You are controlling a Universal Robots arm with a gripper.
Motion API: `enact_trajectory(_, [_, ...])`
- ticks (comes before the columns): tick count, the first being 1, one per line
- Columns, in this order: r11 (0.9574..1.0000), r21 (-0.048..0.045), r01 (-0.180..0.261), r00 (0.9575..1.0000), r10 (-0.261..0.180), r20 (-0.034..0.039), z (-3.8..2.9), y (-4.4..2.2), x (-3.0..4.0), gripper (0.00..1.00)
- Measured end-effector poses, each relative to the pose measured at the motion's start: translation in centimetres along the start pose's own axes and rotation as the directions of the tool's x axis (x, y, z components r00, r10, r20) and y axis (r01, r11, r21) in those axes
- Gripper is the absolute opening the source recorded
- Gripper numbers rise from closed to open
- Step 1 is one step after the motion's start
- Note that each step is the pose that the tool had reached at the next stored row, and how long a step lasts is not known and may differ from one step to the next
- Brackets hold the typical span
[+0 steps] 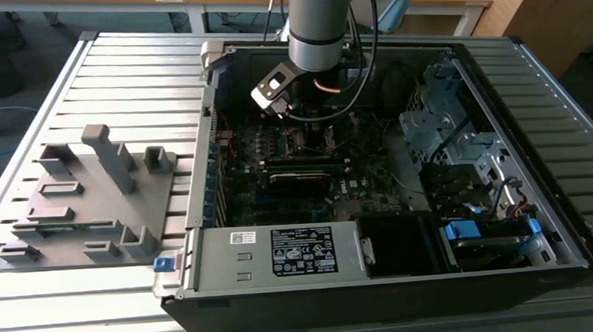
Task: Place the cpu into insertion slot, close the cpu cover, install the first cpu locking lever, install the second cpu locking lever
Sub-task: 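Place the cpu into insertion slot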
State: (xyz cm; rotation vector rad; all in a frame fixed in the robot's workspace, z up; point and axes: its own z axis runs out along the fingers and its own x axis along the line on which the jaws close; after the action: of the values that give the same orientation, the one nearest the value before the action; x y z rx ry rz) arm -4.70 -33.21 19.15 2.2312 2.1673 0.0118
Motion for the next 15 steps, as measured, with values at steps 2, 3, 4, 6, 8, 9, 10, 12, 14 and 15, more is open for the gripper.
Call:
enact_trajectory(2, [1.0000, 0.0001, 0.000, 1.0000, 0.000, 0.0001, 0.03, 0.00, -0.01, 0.54])
enact_trajectory(3, [1.0000, 0.0000, 0.000, 1.0000, 0.000, 0.0002, 0.04, 0.00, 0.00, 0.54])
enact_trajectory(4, [1.0000, -0.0001, 0.000, 1.0000, 0.000, -0.0001, 0.05, 0.00, 0.00, 0.54])
enact_trajectory(6, [1.0000, -0.0002, 0.000, 1.0000, 0.000, -0.0003, 0.06, 0.00, 0.01, 0.54])
enact_trajectory(8, [1.0000, -0.0003, 0.000, 1.0000, 0.000, -0.0004, 0.06, 0.00, 0.01, 0.54])
enact_trajectory(9, [1.0000, -0.0004, 0.000, 1.0000, 0.000, -0.0006, 0.07, 0.00, 0.01, 0.54])
enact_trajectory(10, [1.0000, -0.0009, 0.000, 1.0000, 0.000, -0.0016, 0.10, 0.01, 0.03, 0.55])
enact_trajectory(12, [1.0000, -0.0010, 0.000, 1.0000, 0.000, -0.0016, 0.12, 0.01, 0.03, 0.61])
enact_trajectory(14, [1.0000, -0.0003, 0.000, 1.0000, 0.000, -0.0005, 0.08, 0.00, 0.01, 0.61])
enact_trajectory(15, [1.0000, -0.0003, 0.000, 1.0000, 0.000, -0.0005, 0.08, 0.00, 0.01, 0.61])
